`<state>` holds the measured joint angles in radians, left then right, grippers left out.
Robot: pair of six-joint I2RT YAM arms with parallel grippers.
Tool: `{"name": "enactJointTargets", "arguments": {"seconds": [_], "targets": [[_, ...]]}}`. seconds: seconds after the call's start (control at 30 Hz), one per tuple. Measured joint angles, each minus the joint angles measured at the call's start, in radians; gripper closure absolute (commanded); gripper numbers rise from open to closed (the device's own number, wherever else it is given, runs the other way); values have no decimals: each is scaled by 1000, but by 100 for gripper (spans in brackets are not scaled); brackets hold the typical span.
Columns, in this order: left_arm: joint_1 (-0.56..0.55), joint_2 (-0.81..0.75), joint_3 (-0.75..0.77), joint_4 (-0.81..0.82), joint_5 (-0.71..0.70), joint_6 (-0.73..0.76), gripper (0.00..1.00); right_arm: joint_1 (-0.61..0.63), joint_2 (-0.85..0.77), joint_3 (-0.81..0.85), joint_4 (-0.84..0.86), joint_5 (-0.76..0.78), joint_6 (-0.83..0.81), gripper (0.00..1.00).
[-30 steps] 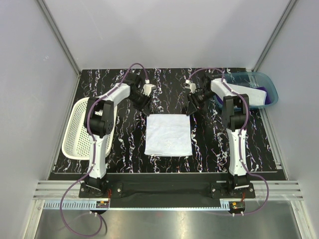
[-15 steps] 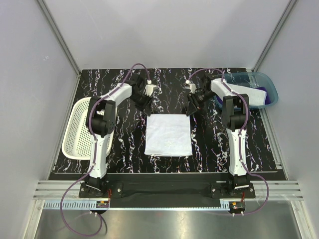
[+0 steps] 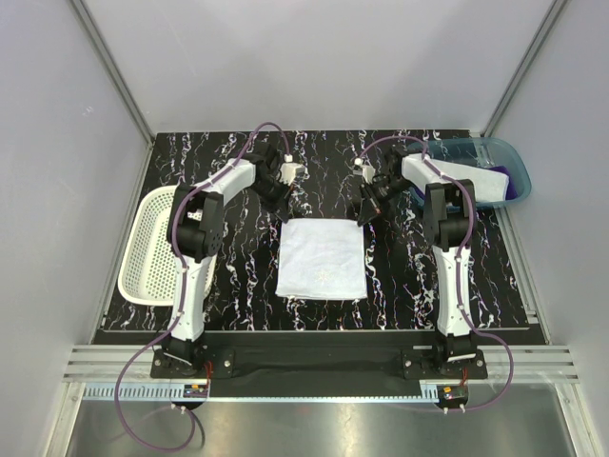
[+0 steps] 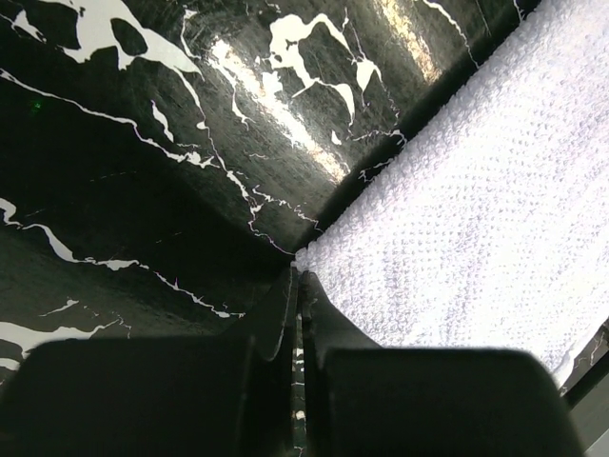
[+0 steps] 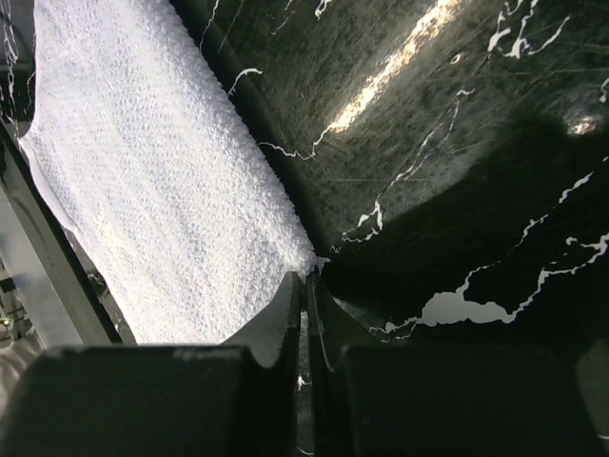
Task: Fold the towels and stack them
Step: Fold the towel
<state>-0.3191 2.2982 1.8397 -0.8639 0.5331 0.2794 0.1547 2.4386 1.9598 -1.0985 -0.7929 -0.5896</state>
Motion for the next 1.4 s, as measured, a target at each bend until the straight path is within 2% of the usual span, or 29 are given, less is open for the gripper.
{"name": "enactJointTargets", "arguments": {"seconds": [0.1,0.47,0.7,0.9,1.4], "targets": [[-1,0,0,2,-12,-21,100,-1,-19,-35,33,6,29,100],[-5,-19,4,68,-69,-93,100,0,-200,-192,313,193,149,100],[-10,-157,-97,172,-74,-151,100,3,-375,-352,492,263,180,100],[-16,-229,-133,208,-87,-157,100,8,-444,-448,607,304,206,100],[-44,-377,-293,248,-161,-175,100,74,-639,-678,778,404,229,100]]}}
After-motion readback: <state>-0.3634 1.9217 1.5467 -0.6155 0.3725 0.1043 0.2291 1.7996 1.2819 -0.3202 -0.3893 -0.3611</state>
